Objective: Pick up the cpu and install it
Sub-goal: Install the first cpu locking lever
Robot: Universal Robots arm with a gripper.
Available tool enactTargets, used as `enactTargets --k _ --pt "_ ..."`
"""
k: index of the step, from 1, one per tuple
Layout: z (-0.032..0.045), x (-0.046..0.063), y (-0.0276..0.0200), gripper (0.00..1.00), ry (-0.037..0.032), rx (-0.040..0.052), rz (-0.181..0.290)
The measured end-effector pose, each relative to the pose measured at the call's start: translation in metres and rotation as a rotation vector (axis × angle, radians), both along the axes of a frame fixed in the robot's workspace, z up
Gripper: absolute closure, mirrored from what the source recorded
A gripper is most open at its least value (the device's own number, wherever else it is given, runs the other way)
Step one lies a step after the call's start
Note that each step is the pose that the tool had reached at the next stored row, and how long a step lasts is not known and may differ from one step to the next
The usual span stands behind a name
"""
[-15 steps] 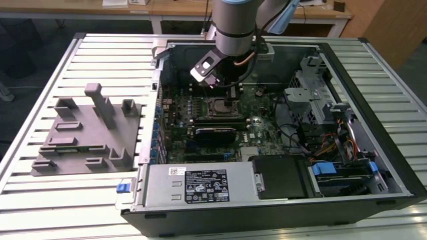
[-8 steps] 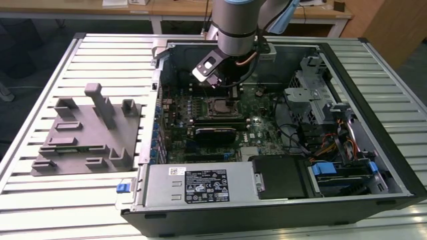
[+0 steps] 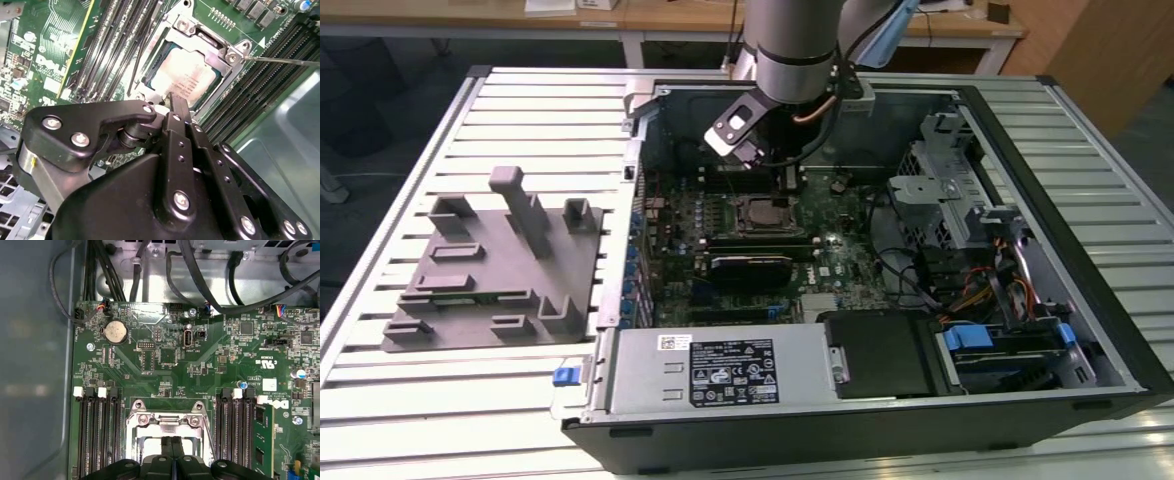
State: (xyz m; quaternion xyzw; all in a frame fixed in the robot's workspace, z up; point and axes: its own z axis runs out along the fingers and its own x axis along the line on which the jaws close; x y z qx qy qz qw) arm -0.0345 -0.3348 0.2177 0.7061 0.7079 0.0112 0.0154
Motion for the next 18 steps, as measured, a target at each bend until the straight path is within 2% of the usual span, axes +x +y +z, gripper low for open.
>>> enactTargets --k 6,18 --pt "0.0085 0.0 0.0 0.89 0.0 0.0 0.0" --pt "0.0143 0.0 0.0 0.89 0.0 -0.0001 0.0"
